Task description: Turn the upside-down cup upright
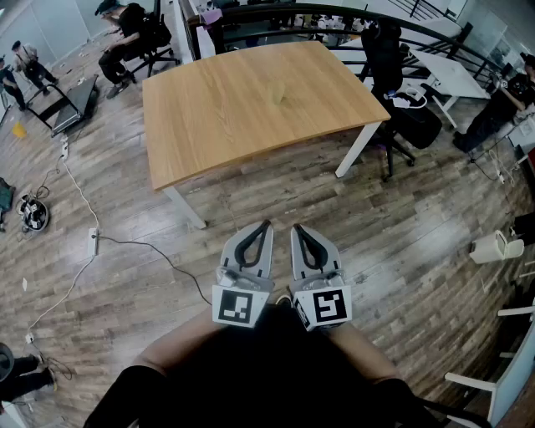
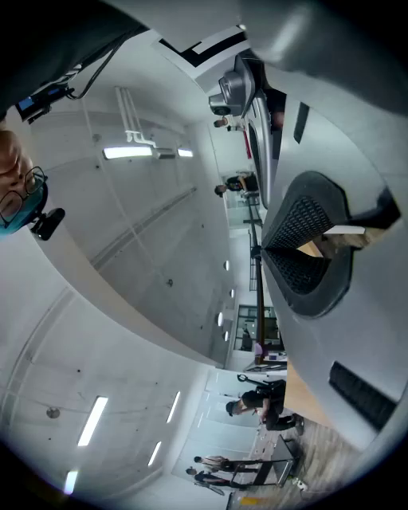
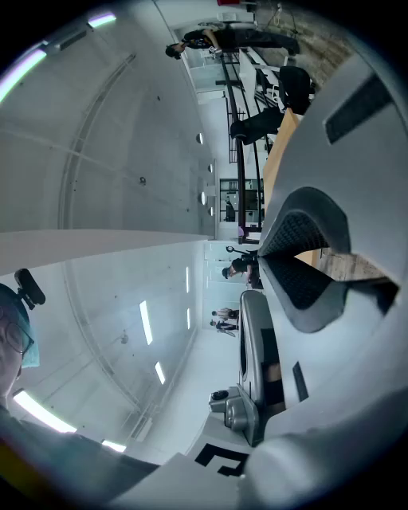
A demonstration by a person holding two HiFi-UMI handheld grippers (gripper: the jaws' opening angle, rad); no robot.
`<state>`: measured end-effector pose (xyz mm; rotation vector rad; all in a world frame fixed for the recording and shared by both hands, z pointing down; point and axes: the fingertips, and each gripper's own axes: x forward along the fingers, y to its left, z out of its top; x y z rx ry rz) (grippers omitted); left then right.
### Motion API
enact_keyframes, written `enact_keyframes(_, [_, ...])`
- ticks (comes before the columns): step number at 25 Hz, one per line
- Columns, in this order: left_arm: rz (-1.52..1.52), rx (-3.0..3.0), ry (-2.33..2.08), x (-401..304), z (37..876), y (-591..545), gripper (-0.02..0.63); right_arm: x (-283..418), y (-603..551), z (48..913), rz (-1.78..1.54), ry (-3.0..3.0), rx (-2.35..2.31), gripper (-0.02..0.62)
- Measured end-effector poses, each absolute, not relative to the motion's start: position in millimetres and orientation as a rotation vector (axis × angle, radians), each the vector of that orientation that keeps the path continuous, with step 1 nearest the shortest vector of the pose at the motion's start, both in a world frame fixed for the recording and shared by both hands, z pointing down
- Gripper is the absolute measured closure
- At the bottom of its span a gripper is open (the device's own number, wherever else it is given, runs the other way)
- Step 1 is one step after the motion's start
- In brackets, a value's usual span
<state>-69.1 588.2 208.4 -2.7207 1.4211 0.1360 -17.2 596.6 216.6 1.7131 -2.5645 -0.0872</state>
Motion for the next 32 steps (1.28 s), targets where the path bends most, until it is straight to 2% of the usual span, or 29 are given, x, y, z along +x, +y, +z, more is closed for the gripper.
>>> enact_keyframes(18, [0.083, -2.782, 1.436, -108, 239, 530, 0.6, -30, 538, 242, 0.04, -2.493, 1.84, 0.581])
enact_keyframes(24, [0.035, -2.774, 1.47, -89, 257, 448, 0.6, -3, 454, 260, 0.075, -2.487, 1.846, 0.581])
enact_keyframes(32, [-0.01, -2.764, 1.516, -29, 262, 302, 0.6, 39, 300, 262, 0.112, -2.557, 1.753, 0.581])
